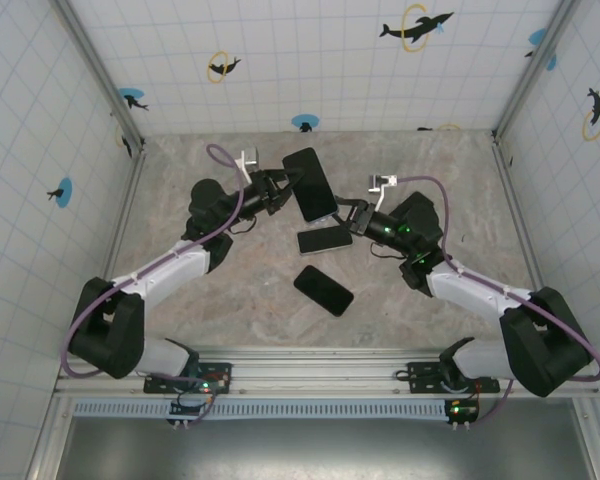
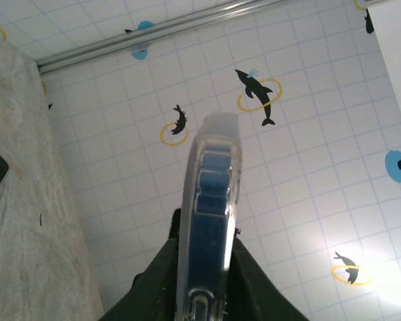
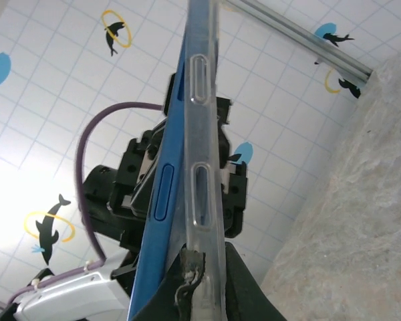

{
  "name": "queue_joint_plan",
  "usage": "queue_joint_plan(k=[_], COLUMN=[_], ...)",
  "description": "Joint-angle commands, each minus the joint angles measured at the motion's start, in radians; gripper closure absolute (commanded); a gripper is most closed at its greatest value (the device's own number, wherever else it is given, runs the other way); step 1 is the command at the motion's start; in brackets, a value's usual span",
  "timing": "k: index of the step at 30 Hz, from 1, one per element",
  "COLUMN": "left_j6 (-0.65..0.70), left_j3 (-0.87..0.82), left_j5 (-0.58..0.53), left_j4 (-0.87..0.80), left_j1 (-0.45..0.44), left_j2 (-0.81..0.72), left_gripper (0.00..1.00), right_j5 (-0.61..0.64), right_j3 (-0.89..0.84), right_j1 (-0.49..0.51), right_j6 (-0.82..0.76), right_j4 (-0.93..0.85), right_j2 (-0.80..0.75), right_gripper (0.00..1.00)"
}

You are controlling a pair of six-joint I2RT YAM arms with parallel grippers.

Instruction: Take the phone out of the phone case

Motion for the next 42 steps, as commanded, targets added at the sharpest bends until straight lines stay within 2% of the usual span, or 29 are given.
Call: queue_joint_plan(k=[1,3,7,10,13,20,28,33,42], left_j6=[-0.02,-0.019,-0.003,0.033,0.069,0.02,-0.073,-0.116,-0.133], left_j3=[-0.012,-0.007,-0.003,0.011,0.002,-0.081,-0.096,-0.091,-0.096], left_j5=[-0.007,-0.009,-0.009,-0.026,-0.052,-0.178,-0.286,-0.289,-0.244], left_j4=[0.035,0.017,-0.054,-0.164,-0.246,-0.381,-0.439,-0.394,-0.35], left_j1=[-0.015,-0.015,-0.015,-0.015,-0.015,-0.023,-0.114,-0.133,-0.133], left_j2=[0.015,0.019,0.021,0.007,-0.027,-0.174,-0.253,-0.241,-0.188], left_gripper=[0.72,0.65,0.57,0.46,0.41,0.39,0.42,0.45,0.45], right_j5=[0.035,0.058,0.096,0.138,0.225,0.398,0.505,0.521,0.511], right_j3=[-0.019,-0.032,-0.04,-0.049,-0.051,-0.038,0.002,0.026,0.059], right_j1=[0.006,0.006,0.013,0.019,0.027,0.058,0.098,0.115,0.118], right_j6=[0.058,0.083,0.111,0.121,0.119,0.12,0.112,0.101,0.111], right_j4=[0.127,0.156,0.168,0.174,0.171,0.231,0.258,0.273,0.341], right_j2=[-0.006,-0.003,0.003,0.004,0.012,0.078,0.14,0.177,0.23], right_gripper=[0.93,0.95,0.97,0.98,0.98,0.99,0.99,0.99,0.99])
